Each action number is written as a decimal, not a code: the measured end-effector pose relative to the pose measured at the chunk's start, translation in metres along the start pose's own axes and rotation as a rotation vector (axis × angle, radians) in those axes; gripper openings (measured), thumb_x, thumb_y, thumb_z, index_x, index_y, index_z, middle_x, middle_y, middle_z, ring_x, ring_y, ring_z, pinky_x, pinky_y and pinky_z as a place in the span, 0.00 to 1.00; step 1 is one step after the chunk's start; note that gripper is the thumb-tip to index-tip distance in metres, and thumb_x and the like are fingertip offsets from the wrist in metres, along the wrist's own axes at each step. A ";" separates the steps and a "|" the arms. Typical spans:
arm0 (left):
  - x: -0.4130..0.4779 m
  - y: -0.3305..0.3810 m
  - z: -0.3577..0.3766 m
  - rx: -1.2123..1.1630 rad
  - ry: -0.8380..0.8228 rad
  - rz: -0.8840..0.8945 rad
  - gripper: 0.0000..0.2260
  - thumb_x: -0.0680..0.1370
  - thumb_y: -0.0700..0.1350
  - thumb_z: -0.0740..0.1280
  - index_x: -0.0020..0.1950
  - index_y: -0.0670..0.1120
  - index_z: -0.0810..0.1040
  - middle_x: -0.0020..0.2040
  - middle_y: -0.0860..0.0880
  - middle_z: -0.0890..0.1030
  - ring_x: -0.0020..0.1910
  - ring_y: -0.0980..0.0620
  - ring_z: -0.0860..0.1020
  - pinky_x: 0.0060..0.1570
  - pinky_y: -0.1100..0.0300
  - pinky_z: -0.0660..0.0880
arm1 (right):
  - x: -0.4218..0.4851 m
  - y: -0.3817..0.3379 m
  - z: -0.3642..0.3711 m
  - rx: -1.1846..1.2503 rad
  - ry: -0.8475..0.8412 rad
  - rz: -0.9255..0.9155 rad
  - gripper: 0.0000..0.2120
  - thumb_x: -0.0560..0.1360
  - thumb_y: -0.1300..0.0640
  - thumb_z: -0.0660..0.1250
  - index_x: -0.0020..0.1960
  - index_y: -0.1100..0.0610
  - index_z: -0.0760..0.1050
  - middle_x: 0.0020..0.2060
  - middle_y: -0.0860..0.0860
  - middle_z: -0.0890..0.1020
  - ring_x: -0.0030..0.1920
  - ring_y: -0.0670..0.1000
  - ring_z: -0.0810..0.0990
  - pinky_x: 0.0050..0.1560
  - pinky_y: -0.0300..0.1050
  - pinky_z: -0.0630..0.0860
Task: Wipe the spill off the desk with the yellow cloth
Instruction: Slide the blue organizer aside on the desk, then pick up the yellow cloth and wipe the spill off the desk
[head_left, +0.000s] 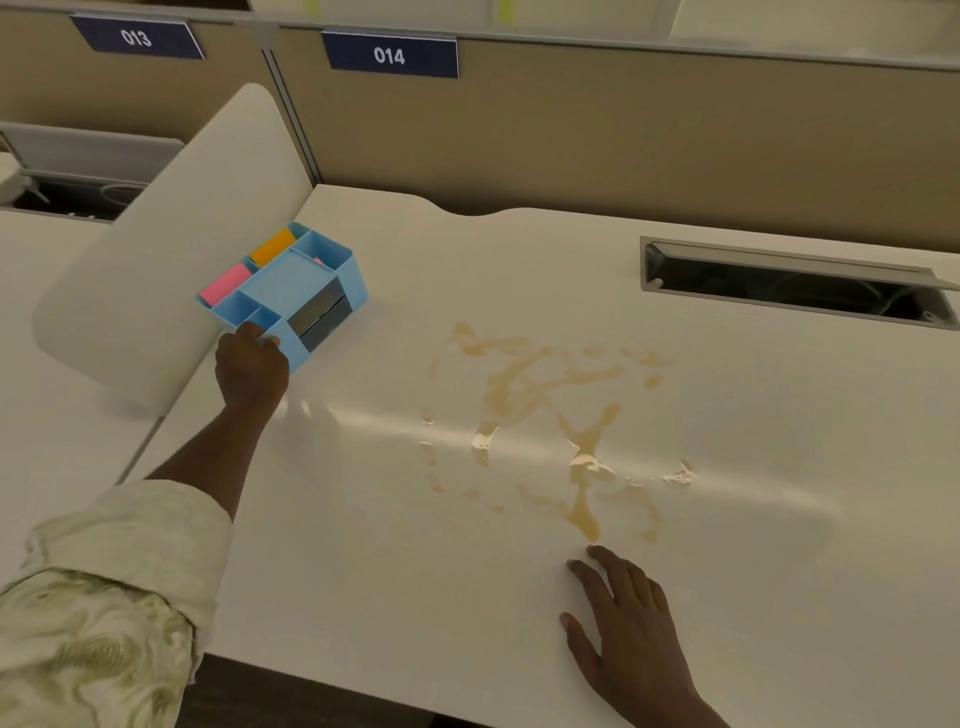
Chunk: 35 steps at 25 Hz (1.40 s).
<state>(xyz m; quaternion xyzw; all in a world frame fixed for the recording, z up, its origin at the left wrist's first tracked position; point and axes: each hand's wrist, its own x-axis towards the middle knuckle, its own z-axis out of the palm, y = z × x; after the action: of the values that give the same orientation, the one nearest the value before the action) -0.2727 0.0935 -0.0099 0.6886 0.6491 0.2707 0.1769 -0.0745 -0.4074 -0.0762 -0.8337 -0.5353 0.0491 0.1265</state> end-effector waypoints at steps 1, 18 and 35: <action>-0.001 -0.001 -0.001 -0.018 -0.011 0.001 0.16 0.82 0.45 0.65 0.64 0.36 0.76 0.61 0.33 0.80 0.63 0.33 0.79 0.61 0.42 0.78 | 0.000 0.000 0.001 0.000 0.000 0.001 0.25 0.73 0.40 0.64 0.66 0.51 0.77 0.66 0.52 0.76 0.62 0.54 0.75 0.57 0.51 0.77; -0.365 0.134 0.101 -0.105 -0.699 1.136 0.16 0.77 0.54 0.66 0.63 0.54 0.75 0.60 0.53 0.79 0.57 0.52 0.79 0.54 0.58 0.81 | -0.010 0.049 -0.032 0.232 0.102 0.211 0.11 0.75 0.44 0.64 0.53 0.48 0.79 0.55 0.44 0.79 0.52 0.45 0.80 0.51 0.37 0.75; -0.468 0.375 0.256 0.262 -0.960 1.337 0.42 0.74 0.67 0.39 0.82 0.46 0.60 0.84 0.40 0.55 0.83 0.41 0.54 0.81 0.45 0.50 | -0.002 0.435 -0.151 -0.101 0.287 0.917 0.34 0.75 0.47 0.70 0.75 0.58 0.65 0.74 0.62 0.66 0.72 0.64 0.66 0.65 0.61 0.70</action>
<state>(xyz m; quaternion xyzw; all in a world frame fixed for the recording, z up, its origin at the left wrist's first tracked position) 0.1756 -0.3779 -0.0567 0.9844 -0.0165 -0.0818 0.1548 0.3402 -0.6045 -0.0459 -0.9872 -0.0913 -0.0418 0.1237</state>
